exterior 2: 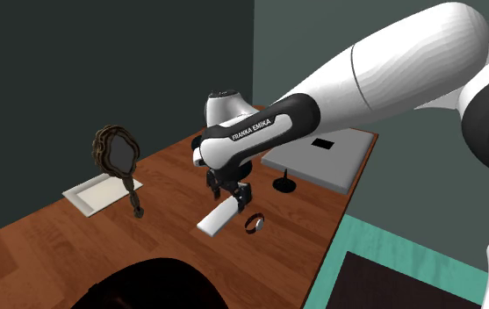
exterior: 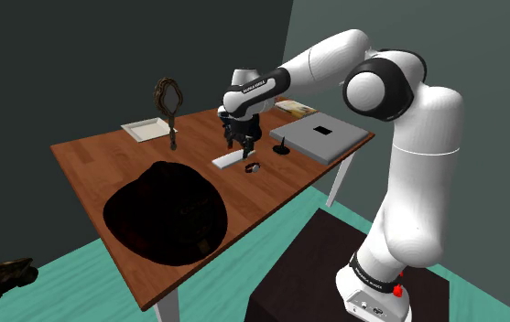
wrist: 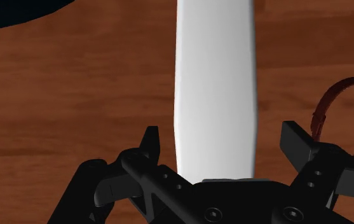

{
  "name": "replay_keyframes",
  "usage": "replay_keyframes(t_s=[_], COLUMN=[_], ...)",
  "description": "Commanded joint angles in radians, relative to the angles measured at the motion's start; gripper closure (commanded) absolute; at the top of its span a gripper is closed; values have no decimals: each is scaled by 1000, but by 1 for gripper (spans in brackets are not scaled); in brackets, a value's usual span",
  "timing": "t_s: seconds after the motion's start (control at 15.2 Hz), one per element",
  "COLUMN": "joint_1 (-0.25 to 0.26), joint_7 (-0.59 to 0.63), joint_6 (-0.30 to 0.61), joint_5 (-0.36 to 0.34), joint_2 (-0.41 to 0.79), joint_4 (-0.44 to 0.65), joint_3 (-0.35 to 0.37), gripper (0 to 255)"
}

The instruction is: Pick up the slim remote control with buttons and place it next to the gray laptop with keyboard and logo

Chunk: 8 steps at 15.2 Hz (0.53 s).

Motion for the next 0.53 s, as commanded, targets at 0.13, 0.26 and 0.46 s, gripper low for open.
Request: replay_keyframes(t_s=[0.13,0.26,0.46], joint_1=[-4,-4,-4], joint_7=[-9,-9,-9], joint_6=[40,40,40], joint_5=[12,12,12], joint_2=[26,26,26], joint_4=[-15,-15,-15], joint_3=[5,5,5], gripper=[0,0,0])
